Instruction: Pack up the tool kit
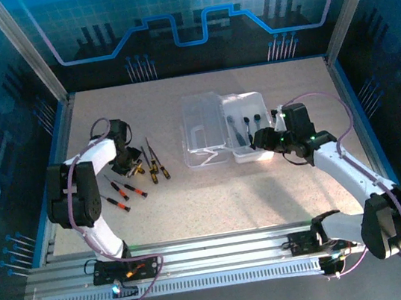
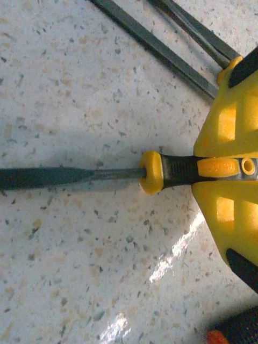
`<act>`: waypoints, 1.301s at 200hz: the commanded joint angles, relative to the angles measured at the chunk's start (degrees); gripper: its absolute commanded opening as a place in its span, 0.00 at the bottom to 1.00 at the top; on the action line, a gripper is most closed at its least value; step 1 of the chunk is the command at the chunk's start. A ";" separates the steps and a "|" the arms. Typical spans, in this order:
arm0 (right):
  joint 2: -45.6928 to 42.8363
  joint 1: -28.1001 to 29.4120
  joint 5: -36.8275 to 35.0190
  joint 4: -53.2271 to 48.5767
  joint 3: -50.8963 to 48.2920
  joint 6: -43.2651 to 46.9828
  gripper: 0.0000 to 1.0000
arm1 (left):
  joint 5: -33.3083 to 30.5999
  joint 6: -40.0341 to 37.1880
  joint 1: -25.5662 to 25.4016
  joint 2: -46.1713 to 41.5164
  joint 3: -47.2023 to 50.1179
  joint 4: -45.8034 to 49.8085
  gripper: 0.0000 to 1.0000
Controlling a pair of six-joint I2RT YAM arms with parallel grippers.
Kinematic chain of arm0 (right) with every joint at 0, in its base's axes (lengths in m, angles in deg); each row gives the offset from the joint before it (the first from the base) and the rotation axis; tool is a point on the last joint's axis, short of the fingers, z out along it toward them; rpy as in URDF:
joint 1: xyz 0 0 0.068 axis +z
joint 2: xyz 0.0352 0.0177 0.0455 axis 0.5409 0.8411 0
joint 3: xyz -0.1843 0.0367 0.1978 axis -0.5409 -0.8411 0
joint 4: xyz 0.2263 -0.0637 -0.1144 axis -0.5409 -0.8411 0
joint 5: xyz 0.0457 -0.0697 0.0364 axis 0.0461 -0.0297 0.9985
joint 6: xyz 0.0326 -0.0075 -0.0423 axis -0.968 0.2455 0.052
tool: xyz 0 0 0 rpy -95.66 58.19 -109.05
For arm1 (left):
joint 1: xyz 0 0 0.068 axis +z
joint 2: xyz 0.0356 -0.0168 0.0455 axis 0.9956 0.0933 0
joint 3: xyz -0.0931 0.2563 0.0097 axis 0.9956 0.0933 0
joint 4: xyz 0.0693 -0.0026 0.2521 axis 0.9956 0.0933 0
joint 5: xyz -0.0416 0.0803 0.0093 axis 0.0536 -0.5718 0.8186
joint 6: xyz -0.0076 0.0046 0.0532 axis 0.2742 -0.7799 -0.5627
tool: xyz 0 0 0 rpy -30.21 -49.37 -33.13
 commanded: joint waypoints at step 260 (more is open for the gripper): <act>-0.12 -0.57 1.51 -0.87 2.93 -0.99 0.36 | -2.77 -9.10 1.44 5.78 -2.78 2.49 0.14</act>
